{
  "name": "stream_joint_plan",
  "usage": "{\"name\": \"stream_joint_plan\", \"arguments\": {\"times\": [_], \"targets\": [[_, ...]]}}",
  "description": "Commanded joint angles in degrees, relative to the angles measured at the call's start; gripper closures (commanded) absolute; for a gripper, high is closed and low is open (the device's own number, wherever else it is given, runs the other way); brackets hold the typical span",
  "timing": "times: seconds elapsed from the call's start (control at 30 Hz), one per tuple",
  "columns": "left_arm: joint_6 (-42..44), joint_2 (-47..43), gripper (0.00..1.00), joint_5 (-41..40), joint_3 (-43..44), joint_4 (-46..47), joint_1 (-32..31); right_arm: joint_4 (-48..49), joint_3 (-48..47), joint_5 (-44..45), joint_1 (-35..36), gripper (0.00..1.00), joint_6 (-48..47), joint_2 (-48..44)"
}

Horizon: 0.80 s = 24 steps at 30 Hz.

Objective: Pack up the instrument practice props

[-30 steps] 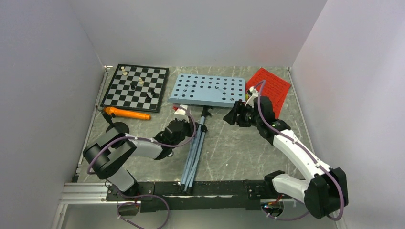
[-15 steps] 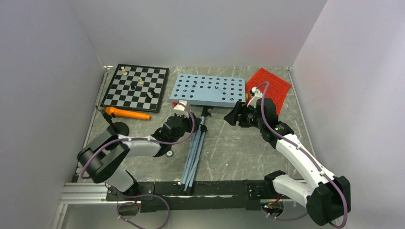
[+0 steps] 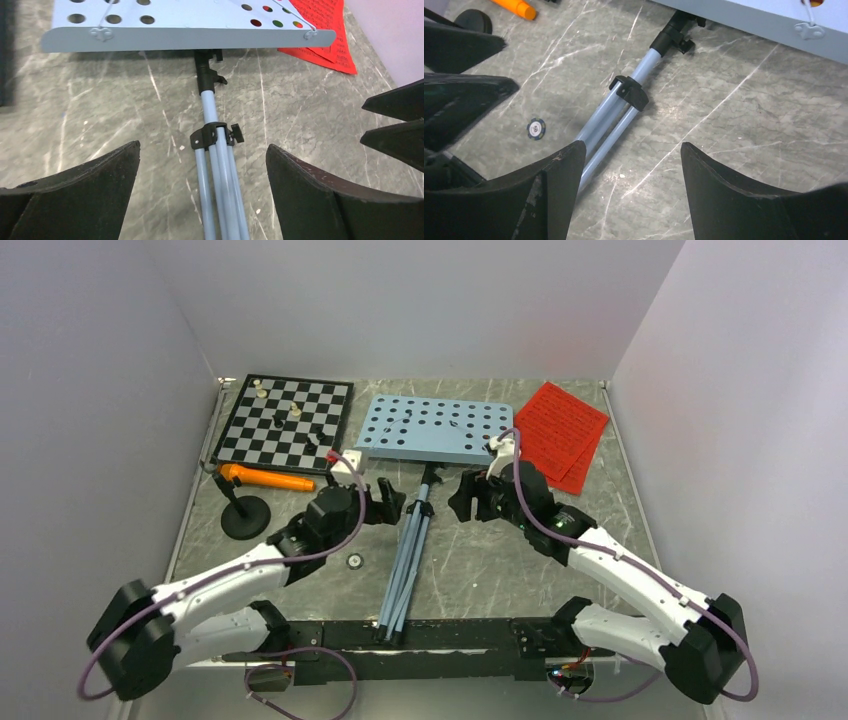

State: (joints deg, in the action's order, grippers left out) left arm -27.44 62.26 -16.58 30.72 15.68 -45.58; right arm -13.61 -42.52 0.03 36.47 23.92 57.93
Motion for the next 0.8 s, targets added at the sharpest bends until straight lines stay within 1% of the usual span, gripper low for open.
{"name": "stream_joint_plan", "arguments": {"times": [0.0, 0.07, 0.13, 0.2, 0.33, 0.37, 0.43, 0.47, 0.6, 0.7, 0.77], "targets": [[-1.6, -9.3, 0.01, -3.9, 2.5, -16.0, -0.1, 3.5, -0.8, 16.1, 3.4, 0.25, -1.7, -4.0], [-3.6, -12.8, 0.01, -6.1, 3.1, -21.0, 0.0, 6.3, 0.9, 16.4, 3.4, 0.24, -1.9, -6.0], [-5.9, -15.4, 0.01, -9.5, 2.6, -23.9, 0.0, 7.8, 1.9, 16.4, 3.5, 0.21, -2.8, -7.9], [-7.7, -17.1, 0.01, -11.3, 3.2, -26.6, 0.0, 7.9, 2.1, 18.3, 3.4, 0.18, -2.7, -8.6], [-10.7, -18.1, 0.01, -13.9, 5.6, -31.2, 0.0, 6.6, 2.0, 22.0, 3.4, 0.16, -1.1, -8.7], [-11.1, -18.1, 0.01, -14.3, 6.1, -31.8, 0.0, 6.7, 2.3, 22.1, 3.4, 0.13, -1.0, -8.8], [-11.3, -18.1, 0.01, -15.0, 6.4, -31.8, 0.0, 8.0, 3.5, 21.9, 3.4, 0.02, -0.3, -9.2], [-11.3, -18.0, 0.01, -15.5, 6.4, -31.7, 0.0, 8.5, 4.1, 22.0, 3.4, 0.01, 0.4, -9.4], [-13.2, -17.2, 0.01, -17.8, 7.3, -33.3, 0.0, 9.5, 4.5, 23.7, 3.4, 0.00, 2.3, -10.3], [-17.7, -15.2, 0.01, -19.9, 10.3, -38.9, 0.0, 10.5, 4.4, 25.1, 3.4, 0.00, 2.2, -11.0], [-17.8, -13.5, 0.01, -20.6, 13.5, -42.3, -0.1, 11.2, 4.4, 25.8, 3.5, 0.00, 1.9, -11.2]]}}
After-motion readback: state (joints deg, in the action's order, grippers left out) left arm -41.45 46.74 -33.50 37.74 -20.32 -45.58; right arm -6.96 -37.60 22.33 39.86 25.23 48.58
